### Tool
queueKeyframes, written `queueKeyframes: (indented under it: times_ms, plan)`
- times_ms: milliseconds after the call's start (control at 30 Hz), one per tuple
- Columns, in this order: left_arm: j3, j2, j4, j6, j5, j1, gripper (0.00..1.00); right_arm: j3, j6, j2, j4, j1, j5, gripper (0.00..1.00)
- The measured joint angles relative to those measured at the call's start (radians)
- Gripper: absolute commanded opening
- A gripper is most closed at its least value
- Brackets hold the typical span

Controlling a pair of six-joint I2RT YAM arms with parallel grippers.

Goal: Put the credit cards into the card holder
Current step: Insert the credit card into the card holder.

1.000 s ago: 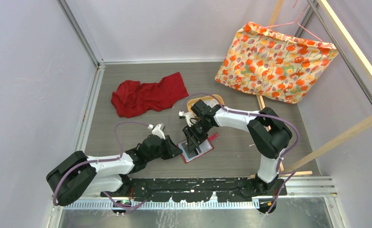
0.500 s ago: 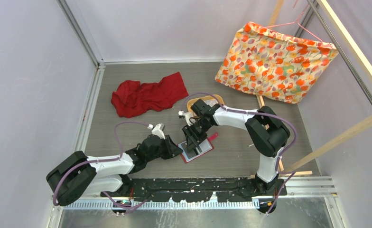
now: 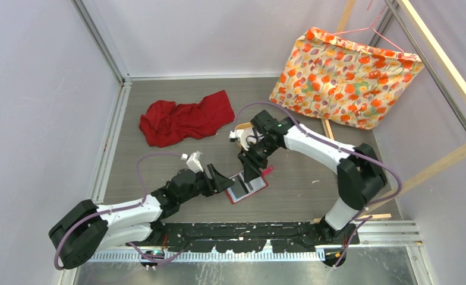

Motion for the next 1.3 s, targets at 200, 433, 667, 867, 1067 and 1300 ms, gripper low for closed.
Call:
queueKeyframes:
  times_ms: [200, 433, 667, 867, 1067, 1300]
  plan:
    - [-0.010, -0.028, 0.011, -0.034, -0.002, 0.000, 0.66, -0.028, 0.083, -0.044, 0.073, -0.029, 0.024, 0.02]
    - [-0.010, 0.023, 0.026, -0.087, -0.004, 0.000, 0.63, -0.021, 0.250, 0.164, 0.155, 0.025, 0.124, 0.01]
    - [-0.010, 0.009, -0.012, -0.101, -0.031, 0.000, 0.63, -0.019, 0.324, 0.199, 0.182, 0.056, 0.225, 0.01]
    - [-0.010, 0.010, -0.014, -0.104, -0.037, 0.000, 0.63, -0.017, 0.366, 0.225, 0.198, 0.059, 0.282, 0.01]
    - [-0.008, 0.070, -0.006, -0.106, -0.033, 0.000, 0.59, 0.007, 0.386, 0.252, 0.186, 0.061, 0.283, 0.01]
    - [0.006, 0.081, 0.000, -0.115, -0.032, 0.000, 0.55, 0.018, 0.390, 0.261, 0.172, 0.061, 0.283, 0.01]
